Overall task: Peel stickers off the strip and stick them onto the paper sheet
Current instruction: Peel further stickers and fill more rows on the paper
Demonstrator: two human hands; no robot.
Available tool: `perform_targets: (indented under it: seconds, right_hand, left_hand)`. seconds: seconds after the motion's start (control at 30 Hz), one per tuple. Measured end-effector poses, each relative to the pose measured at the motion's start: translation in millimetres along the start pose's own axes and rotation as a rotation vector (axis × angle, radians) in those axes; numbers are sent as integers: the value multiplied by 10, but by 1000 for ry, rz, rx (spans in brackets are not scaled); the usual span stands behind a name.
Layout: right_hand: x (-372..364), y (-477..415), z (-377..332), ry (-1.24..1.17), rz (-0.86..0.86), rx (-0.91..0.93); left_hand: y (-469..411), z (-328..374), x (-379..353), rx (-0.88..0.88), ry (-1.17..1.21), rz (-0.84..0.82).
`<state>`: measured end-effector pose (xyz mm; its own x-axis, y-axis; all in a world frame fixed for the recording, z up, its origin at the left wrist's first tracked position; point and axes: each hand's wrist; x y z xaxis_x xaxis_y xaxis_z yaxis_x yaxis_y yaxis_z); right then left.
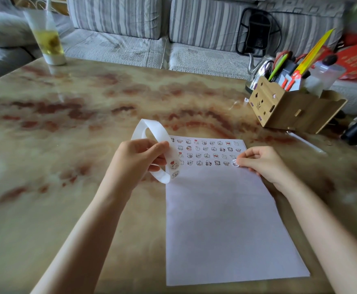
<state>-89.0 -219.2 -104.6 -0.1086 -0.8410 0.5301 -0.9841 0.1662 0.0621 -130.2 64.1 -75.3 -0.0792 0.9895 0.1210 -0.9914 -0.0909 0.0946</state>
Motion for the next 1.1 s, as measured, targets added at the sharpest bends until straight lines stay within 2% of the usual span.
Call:
perform_targets:
  seconds: [0.33, 0.7, 0.87, 1.1]
  right_hand:
    - [-25, -35, 78, 60, 22, 18]
    - [26, -8, 47, 6, -49, 49]
    - [66, -40, 47, 54, -88, 41]
    - [22, -63, 64, 43, -46, 49]
  left_hand:
    - [7, 14, 0, -6, 13, -4]
    - [16, 12, 13, -1, 15, -8]
    - [24, 13, 15, 1, 20, -6]
    - [17, 12, 17, 2, 22, -7]
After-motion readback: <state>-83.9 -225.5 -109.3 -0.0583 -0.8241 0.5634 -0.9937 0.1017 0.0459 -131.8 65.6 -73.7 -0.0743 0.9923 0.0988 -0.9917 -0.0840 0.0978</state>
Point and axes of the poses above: each hand's wrist, its own y-axis away from the middle knuckle, its own x-axis out of the back of the hand, z = x × y, and after that the axes turned 2 degrees about x, right-handed
